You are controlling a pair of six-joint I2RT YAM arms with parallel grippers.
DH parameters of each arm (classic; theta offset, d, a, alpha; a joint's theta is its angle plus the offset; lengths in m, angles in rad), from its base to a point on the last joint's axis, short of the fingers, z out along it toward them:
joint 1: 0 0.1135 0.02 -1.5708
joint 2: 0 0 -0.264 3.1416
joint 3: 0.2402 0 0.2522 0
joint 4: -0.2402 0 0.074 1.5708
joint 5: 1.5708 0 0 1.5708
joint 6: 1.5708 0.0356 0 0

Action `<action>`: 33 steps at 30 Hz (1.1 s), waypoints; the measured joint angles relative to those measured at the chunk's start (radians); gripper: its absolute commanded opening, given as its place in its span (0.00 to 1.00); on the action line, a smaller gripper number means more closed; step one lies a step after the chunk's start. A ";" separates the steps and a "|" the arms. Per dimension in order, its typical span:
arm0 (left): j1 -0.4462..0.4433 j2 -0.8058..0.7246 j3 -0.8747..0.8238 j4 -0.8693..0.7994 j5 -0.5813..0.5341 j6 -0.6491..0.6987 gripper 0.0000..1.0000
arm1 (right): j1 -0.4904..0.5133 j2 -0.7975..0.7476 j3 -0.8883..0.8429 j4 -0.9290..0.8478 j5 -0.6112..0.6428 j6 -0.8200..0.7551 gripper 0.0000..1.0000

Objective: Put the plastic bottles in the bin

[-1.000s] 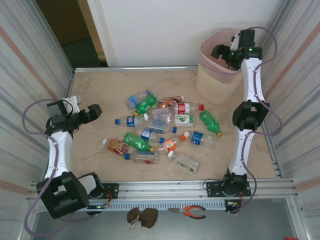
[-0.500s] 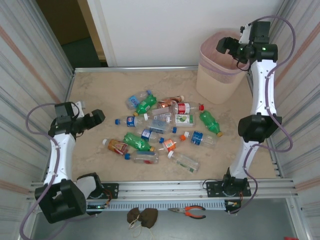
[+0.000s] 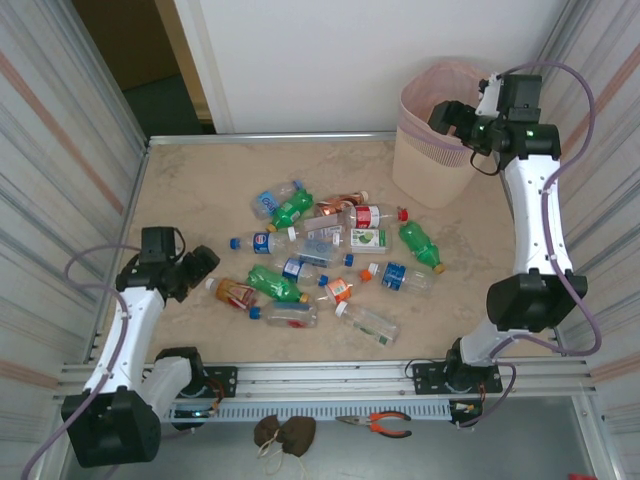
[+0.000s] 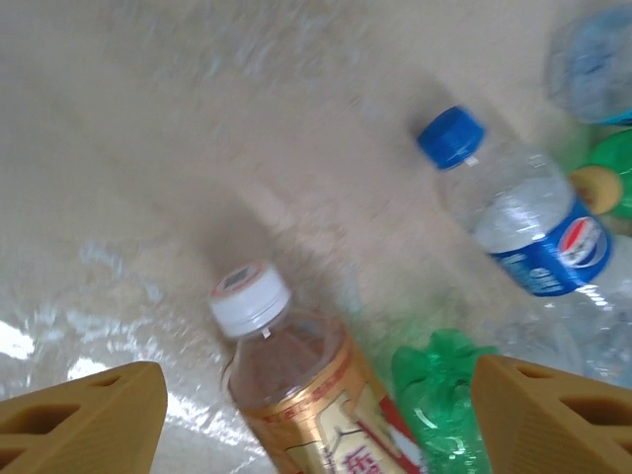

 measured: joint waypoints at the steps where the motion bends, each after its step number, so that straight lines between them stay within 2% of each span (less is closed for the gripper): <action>1: 0.000 0.000 -0.021 0.001 0.001 -0.031 0.75 | 0.001 -0.006 -0.005 0.007 0.000 0.000 0.90; 8: 0.000 0.011 -0.108 0.063 0.045 -0.199 0.70 | 0.014 -0.035 -0.047 0.031 -0.004 0.000 0.89; 12: 0.000 0.050 -0.134 0.115 0.073 -0.250 0.74 | 0.019 -0.035 -0.059 0.031 -0.004 0.000 0.89; 16: 0.000 0.099 -0.140 0.153 0.093 -0.277 0.68 | 0.026 -0.037 -0.059 0.031 -0.004 0.000 0.89; 20: 0.005 0.133 -0.143 0.199 0.107 -0.301 0.70 | 0.035 -0.037 -0.059 0.031 -0.004 0.000 0.89; 23: 0.019 0.162 -0.146 0.231 0.113 -0.310 0.67 | 0.042 -0.037 -0.059 0.031 -0.003 0.000 0.89; 33: 0.108 0.225 -0.165 0.312 0.140 -0.314 0.59 | 0.046 -0.041 -0.059 0.030 0.004 0.000 0.89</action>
